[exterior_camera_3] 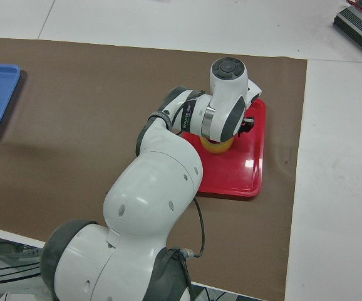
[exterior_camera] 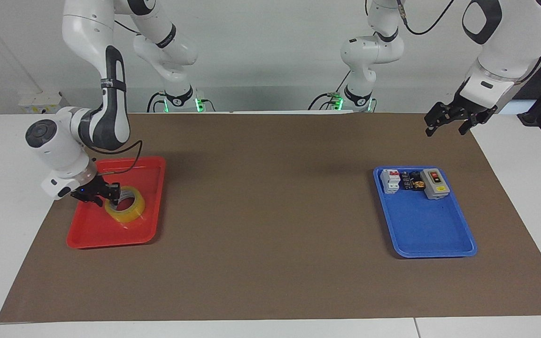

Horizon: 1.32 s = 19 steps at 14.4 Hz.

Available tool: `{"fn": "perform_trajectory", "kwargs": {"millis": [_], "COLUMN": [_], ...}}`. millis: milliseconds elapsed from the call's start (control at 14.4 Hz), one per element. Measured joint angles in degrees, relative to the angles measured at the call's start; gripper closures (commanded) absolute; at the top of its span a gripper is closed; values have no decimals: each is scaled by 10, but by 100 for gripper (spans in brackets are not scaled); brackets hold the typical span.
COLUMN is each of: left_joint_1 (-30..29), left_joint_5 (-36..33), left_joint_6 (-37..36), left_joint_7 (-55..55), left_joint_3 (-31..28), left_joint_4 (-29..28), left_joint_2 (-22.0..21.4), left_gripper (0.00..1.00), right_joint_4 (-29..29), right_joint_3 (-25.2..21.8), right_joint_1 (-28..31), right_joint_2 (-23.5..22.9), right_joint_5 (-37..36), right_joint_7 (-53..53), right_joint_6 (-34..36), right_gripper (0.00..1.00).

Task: Place and move tape with both arms

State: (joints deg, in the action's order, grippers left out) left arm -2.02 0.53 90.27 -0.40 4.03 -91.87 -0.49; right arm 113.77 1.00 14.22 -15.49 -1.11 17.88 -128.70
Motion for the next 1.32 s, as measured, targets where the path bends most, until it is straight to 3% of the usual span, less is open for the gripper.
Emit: {"fn": "perform_trajectory", "kwargs": {"millis": [208, 555, 1041, 1318], "left_joint_1": [0, -1, -1, -1], "left_joint_5": [0, -1, -1, -1], "left_joint_6": [0, 0, 0, 0], "left_joint_7": [0, 0, 0, 0], "left_joint_3": [0, 0, 0, 0], "left_joint_4": [0, 0, 0, 0], "left_joint_2": [0, 0, 0, 0], "left_gripper": [0, 0, 0, 0], "right_joint_4": [-15, -37, -68, -119], "right_joint_3": [2, 12, 40, 12], "right_joint_1": [-2, -4, -5, -14], "right_joint_2": [11, 101, 243, 269], "right_joint_5": [0, 2, 4, 22], "right_joint_7": [-1, -37, -140, -146], "right_joint_6": [10, 120, 349, 438], "right_gripper": [0, 0, 0, 0]}}
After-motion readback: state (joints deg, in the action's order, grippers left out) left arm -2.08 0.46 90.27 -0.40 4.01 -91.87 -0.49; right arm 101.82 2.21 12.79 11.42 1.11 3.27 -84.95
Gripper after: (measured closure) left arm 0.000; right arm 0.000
